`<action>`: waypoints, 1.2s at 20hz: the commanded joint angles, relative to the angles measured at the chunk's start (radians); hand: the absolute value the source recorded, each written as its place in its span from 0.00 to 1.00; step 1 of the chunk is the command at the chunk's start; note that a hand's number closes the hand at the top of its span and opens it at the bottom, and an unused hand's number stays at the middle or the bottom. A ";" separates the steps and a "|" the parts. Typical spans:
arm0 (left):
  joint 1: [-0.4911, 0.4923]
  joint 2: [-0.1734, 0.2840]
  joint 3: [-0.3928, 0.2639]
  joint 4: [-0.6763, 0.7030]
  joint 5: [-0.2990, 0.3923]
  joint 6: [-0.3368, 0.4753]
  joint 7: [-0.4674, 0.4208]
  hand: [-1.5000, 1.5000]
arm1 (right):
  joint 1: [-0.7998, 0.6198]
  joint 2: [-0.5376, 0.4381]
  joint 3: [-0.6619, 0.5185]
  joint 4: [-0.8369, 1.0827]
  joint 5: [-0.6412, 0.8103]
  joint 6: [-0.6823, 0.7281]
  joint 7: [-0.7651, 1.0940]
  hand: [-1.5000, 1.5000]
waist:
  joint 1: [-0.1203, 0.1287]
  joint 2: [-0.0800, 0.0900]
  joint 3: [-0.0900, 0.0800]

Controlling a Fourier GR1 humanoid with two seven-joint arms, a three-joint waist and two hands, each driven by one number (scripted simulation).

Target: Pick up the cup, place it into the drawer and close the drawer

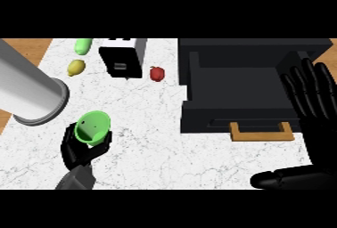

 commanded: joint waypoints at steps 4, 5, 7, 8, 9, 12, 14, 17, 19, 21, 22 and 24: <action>0.007 0.079 -0.155 -0.025 -0.124 -0.270 0.027 1.00 | -0.004 -0.018 -0.019 -0.012 -0.015 0.004 0.025 0.00 | 0.001 -0.002 0.000; 0.010 0.090 -0.154 -0.032 -0.130 -0.274 0.016 1.00 | -0.015 -0.021 -0.025 0.015 -0.026 0.016 0.009 0.00 | 0.004 -0.001 0.001; -0.008 0.072 -0.156 -0.023 -0.148 -0.261 -0.031 1.00 | 0.021 -0.002 0.009 0.013 0.015 0.019 -0.033 0.00 | 0.000 -0.001 0.000; -0.001 0.075 -0.170 -0.105 -0.143 -0.245 0.038 1.00 | 0.012 -0.032 -0.048 0.021 -0.036 0.030 -0.008 0.00 | 0.006 -0.003 0.001; 0.060 0.087 -0.176 -0.142 -0.139 -0.300 0.006 1.00 | -0.008 -0.016 -0.035 -0.006 -0.016 -0.003 0.008 0.00 | 0.010 -0.004 0.001; 0.067 0.091 -0.185 -0.272 -0.113 -0.313 0.082 1.00 | 0.041 -0.032 -0.049 -0.050 -0.039 0.016 0.027 0.00 | 0.013 -0.008 0.002; 0.052 0.093 -0.203 -0.327 -0.119 -0.302 0.124 1.00 | 0.089 -0.001 -0.001 0.002 0.002 0.037 -0.052 0.00 | 0.012 -0.005 0.002; 0.087 0.103 -0.255 -0.509 -0.139 -0.259 0.226 1.00 | -0.001 0.006 -0.005 0.036 0.027 -0.011 -0.018 0.00 | 0.024 -0.008 0.002; 0.037 0.091 -0.274 -0.559 -0.145 -0.213 0.325 1.00 | -0.006 -0.013 -0.018 -0.014 -0.002 -0.013 0.048 0.00 | 0.015 -0.007 0.002; 0.054 0.096 -0.278 -0.652 -0.139 -0.206 0.368 1.00 | 0.044 0.004 -0.003 0.031 0.001 0.020 -0.035 0.00 | 0.014 -0.005 0.002; 0.060 0.070 -0.307 -0.737 -0.132 -0.164 0.445 1.00 | 0.019 -0.057 -0.074 -0.023 -0.060 0.032 0.045 0.00 | 0.015 -0.008 0.002; 0.068 0.072 -0.308 -0.802 -0.131 -0.160 0.485 1.00 | -0.054 -0.013 -0.035 0.056 -0.010 -0.008 0.006 0.00 | 0.017 -0.005 0.002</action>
